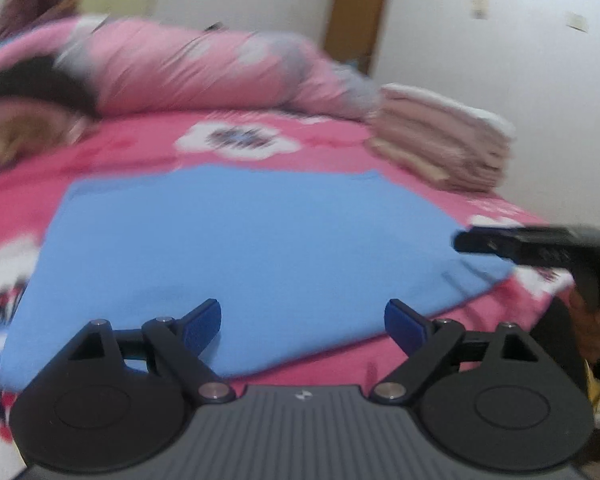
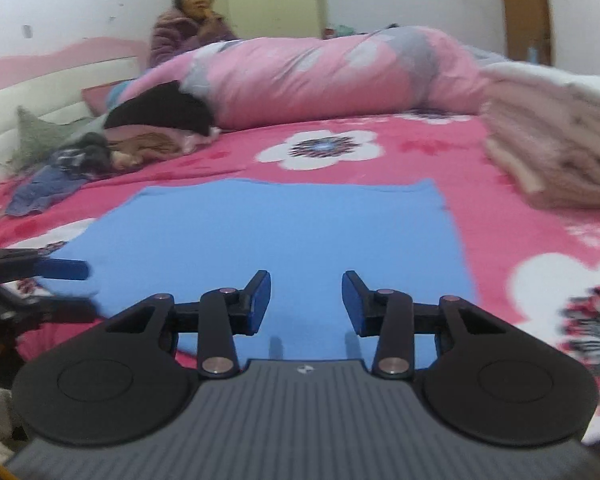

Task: Fold clothes
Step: 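Smooth the folded T-shirt edges with both grippers, then withdraw them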

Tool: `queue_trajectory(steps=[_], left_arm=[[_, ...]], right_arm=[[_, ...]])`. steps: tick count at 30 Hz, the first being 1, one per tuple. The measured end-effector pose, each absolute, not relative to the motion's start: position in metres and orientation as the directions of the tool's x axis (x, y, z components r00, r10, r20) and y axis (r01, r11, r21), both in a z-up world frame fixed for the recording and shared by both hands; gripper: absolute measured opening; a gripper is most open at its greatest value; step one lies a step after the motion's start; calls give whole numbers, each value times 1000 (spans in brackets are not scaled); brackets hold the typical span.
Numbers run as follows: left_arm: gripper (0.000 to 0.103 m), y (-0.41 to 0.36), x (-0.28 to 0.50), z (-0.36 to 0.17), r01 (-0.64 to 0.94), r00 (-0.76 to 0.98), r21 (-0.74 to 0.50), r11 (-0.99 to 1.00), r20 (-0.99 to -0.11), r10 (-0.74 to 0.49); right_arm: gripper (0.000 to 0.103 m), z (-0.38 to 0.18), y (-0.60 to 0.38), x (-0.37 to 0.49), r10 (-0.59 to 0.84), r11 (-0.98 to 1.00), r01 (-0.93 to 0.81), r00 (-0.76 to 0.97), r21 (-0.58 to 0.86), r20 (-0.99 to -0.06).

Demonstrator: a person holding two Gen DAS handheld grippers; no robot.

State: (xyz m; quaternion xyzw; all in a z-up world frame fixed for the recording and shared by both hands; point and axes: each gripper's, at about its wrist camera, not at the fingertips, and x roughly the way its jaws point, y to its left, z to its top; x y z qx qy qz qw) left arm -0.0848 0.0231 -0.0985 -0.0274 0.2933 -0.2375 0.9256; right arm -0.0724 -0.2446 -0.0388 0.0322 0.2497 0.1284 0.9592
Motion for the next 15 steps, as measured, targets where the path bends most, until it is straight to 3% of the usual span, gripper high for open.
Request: queue_trajectory(steps=[6,15], left_arm=[[87,71,-107,-104,411,699,-211,887,-551,-455],[89,73,-86,-82,405,756,-217,888,-467,-459]], right_arm=[[40,-64,-241,-82,368,929,-324,759,179,-537],[40,-46,-258,-87,359,933,-291,805,214,-472]])
